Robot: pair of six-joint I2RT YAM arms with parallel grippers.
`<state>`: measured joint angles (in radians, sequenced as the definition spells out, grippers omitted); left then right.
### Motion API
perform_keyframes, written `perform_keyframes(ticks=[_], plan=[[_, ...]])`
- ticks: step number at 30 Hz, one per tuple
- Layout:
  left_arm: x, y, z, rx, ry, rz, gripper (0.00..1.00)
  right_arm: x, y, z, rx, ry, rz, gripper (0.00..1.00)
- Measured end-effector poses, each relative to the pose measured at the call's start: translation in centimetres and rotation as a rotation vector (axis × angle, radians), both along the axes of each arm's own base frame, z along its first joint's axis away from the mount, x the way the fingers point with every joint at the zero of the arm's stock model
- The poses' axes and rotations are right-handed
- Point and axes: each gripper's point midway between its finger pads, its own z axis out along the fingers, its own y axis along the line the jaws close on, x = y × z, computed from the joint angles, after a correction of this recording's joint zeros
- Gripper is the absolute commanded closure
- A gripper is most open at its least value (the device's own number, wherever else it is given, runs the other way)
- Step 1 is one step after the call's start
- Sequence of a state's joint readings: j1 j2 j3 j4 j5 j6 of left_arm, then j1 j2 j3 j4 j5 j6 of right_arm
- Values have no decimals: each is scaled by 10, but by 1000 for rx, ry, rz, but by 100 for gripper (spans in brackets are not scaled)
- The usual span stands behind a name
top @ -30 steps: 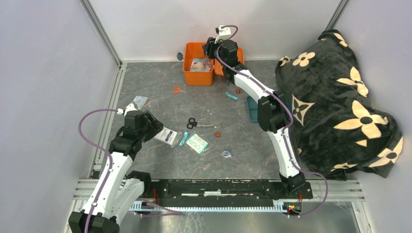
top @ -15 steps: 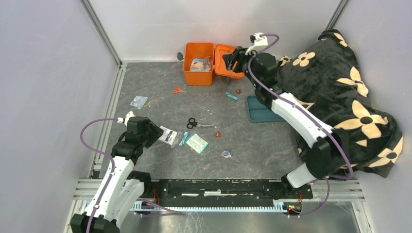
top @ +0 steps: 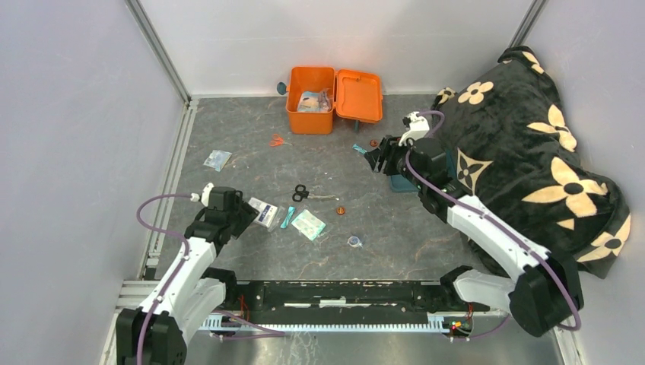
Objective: Organize the medicine kit
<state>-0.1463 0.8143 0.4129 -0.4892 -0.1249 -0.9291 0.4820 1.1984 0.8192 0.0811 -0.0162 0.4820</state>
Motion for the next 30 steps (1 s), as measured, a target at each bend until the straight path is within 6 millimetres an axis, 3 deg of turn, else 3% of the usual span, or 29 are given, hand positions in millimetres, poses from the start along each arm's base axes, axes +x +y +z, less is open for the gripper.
perform_keyframes(ticks=[6,11,17,25,30], plan=[[8,-1,-6,-3,7,3,40,-20,-8,27,39,-70,11,36],[12,-3,-11,-7,10,2,44,-27,-12,31,41,-79,10,36],[12,-5,-26,-16,40,4,62,-31,-15,28,32,-75,12,35],[21,-7,-27,-25,21,5,95,-35,-18,31,28,-83,9,35],[27,-8,-15,-25,12,6,98,-36,-22,37,28,-100,-9,35]])
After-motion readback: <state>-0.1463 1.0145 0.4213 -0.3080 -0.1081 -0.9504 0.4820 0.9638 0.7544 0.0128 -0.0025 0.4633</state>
